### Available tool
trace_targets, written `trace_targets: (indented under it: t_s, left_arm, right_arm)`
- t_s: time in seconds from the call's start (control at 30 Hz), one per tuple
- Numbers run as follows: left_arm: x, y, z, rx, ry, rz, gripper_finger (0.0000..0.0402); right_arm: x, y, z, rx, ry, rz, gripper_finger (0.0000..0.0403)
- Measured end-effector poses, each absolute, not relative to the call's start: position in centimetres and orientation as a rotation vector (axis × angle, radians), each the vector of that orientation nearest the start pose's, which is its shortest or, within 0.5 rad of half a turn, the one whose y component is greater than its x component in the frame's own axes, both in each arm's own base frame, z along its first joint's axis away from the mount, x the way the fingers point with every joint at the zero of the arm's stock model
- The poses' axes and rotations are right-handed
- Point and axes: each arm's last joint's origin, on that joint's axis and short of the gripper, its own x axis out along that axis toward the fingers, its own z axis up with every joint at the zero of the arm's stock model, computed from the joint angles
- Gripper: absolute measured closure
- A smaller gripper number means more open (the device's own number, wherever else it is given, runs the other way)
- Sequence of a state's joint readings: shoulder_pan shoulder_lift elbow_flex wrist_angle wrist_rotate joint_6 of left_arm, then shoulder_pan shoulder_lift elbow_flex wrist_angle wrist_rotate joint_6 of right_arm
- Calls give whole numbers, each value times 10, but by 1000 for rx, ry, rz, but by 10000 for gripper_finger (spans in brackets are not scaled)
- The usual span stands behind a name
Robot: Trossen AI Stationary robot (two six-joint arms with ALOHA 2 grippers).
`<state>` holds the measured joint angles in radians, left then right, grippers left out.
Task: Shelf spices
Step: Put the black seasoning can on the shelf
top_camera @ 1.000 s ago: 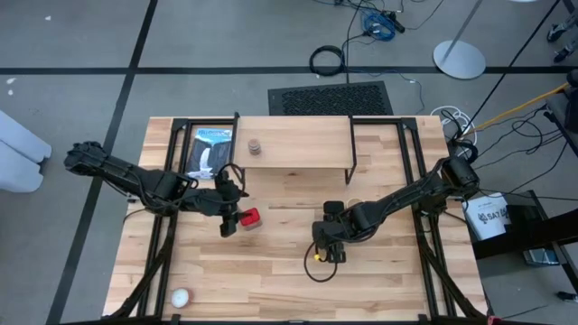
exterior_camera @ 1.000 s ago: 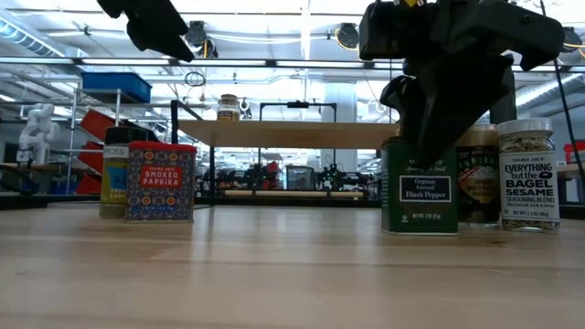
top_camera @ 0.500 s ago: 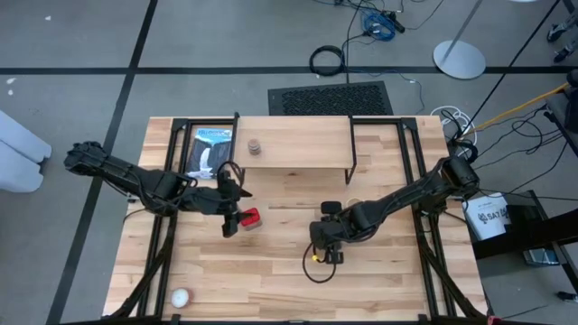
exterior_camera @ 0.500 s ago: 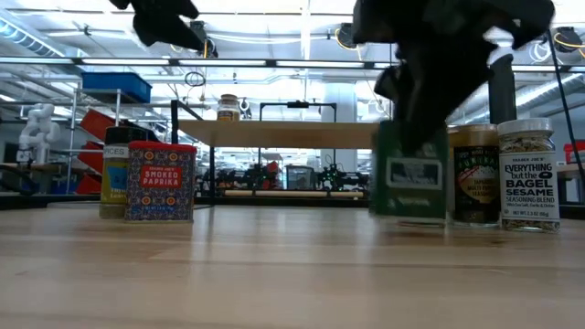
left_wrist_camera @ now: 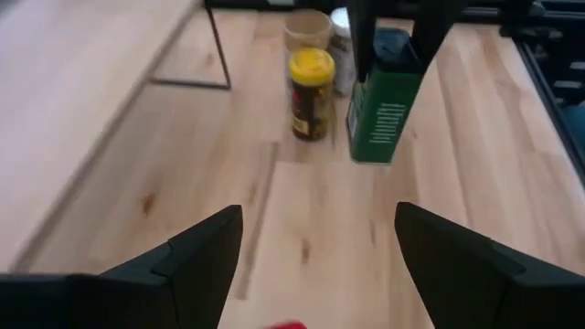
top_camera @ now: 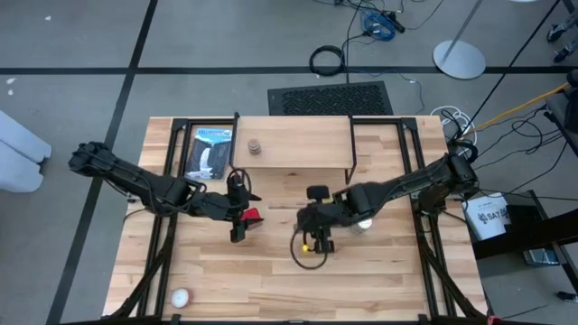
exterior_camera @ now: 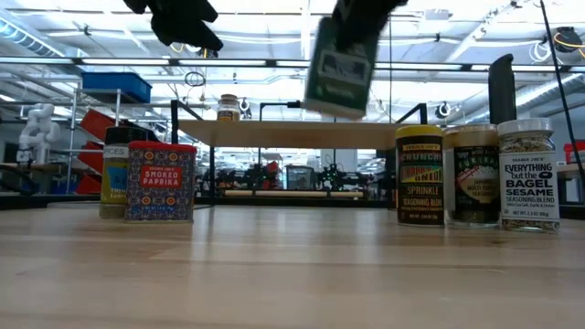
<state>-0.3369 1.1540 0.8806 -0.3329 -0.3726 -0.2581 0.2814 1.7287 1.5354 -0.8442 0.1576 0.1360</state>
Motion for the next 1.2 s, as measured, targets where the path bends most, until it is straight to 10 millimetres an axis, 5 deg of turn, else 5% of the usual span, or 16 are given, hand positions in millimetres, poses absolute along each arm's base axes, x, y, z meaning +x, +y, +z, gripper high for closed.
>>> trace_targets:
  t_s: [0.33,0.67,0.9,1.2]
  left_arm:
    - [247,-73,297,-16,355,131,101]
    - [272,-71,285,38,319,179,56]
    - [289,-57,264,60,384,268,54]
    - [296,-53,270,44,336,210,71]
  right_arm:
    - [361,64,344,-176,898,37,271]
    - [364,43,347,-188,891,2,271]
    - [365,41,347,-193,881,3,271]
    - [366,41,348,-207,875,9,271]
